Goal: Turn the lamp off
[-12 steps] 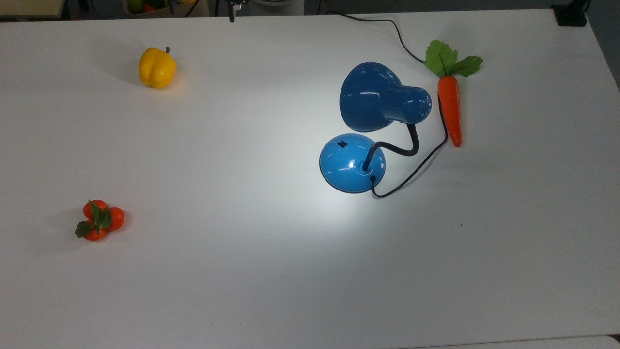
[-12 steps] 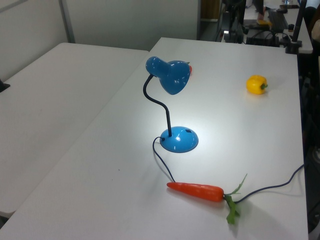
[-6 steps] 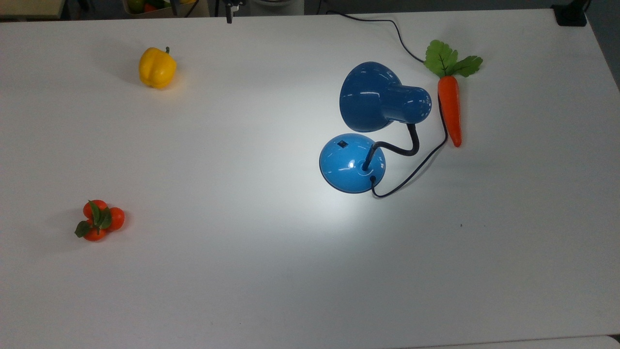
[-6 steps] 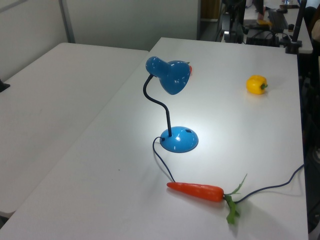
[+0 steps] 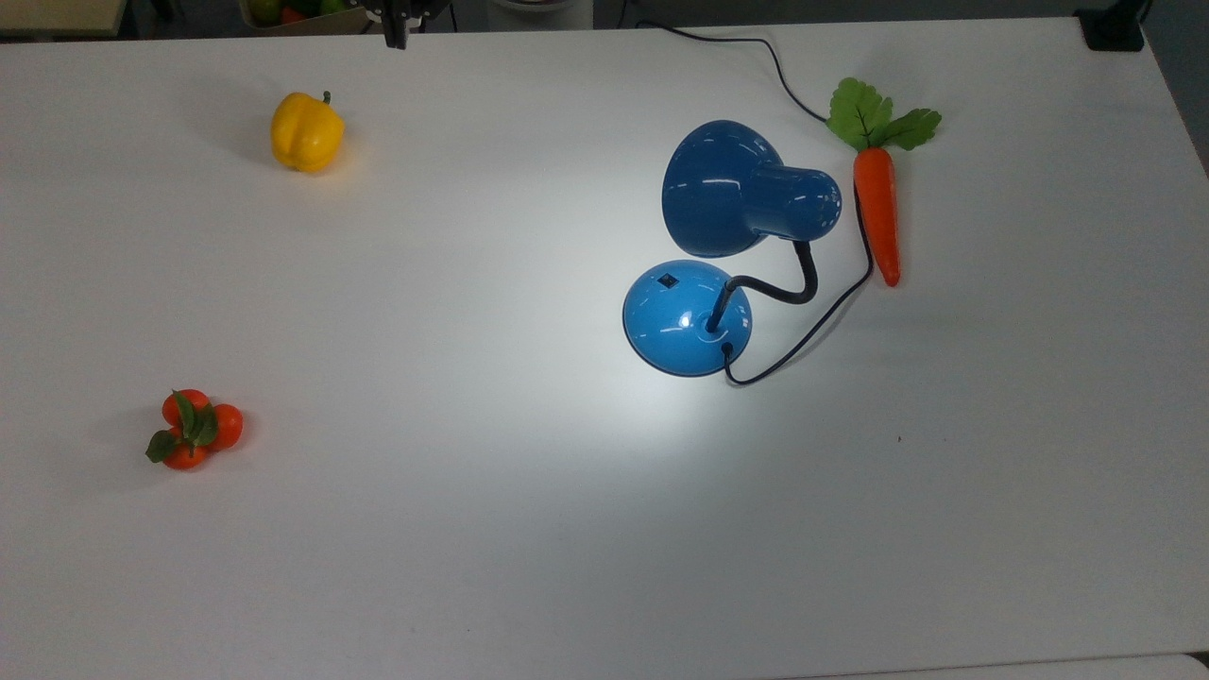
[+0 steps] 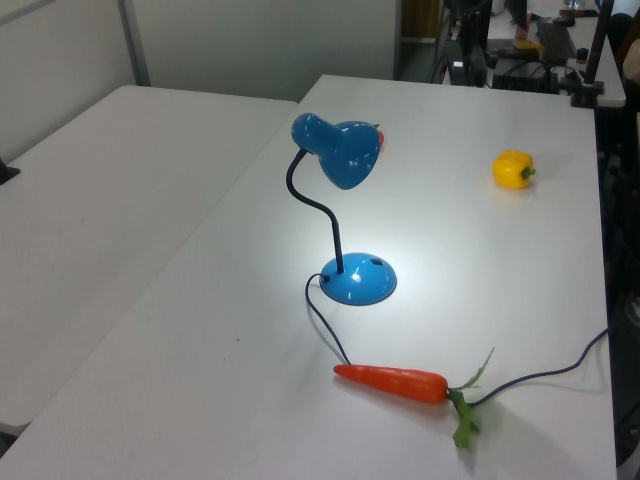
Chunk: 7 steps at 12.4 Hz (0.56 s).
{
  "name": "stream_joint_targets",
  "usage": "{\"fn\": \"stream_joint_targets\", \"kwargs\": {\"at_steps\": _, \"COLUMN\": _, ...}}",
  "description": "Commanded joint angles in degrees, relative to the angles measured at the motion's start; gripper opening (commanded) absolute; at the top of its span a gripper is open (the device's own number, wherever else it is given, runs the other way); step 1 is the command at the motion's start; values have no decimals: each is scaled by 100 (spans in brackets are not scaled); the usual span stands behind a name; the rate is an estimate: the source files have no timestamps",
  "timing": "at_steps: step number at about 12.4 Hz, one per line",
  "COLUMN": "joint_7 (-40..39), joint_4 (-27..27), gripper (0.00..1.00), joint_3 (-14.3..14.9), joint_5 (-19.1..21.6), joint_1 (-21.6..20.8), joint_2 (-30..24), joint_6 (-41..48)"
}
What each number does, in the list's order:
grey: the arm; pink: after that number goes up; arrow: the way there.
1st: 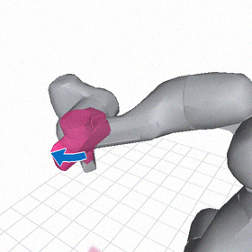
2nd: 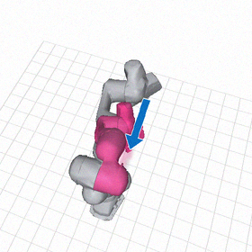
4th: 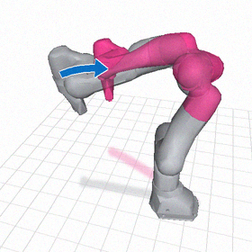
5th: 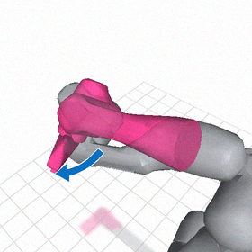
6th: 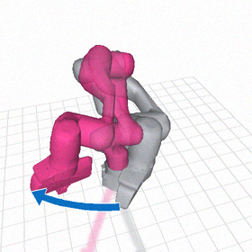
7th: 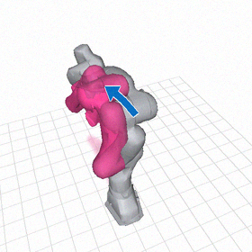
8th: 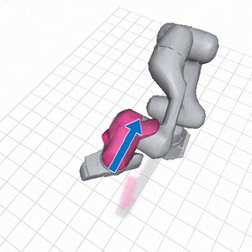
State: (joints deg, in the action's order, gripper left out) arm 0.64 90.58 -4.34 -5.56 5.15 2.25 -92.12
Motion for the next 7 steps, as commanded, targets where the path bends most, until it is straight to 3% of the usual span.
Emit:
{"fn": "stream_joint_targets", "kwargs": {"at_steps": 1, "joint_7": -178, "joint_4": -32, "gripper": 0, "joint_3": 12, "joint_5": -15, "joint_1": -32, "joint_2": -14, "joint_6": 150}}
{"fn": "stream_joint_targets", "kwargs": {"at_steps": 5, "joint_7": -231, "joint_4": 117, "gripper": 0, "joint_3": -49, "joint_5": 29, "joint_1": -111, "joint_2": 47, "joint_6": 37}}
{"fn": "stream_joint_targets", "kwargs": {"at_steps": 7, "joint_7": -222, "joint_4": 327, "gripper": 0, "joint_3": -75, "joint_5": 38, "joint_1": -364, "joint_2": 170, "joint_6": -445}}
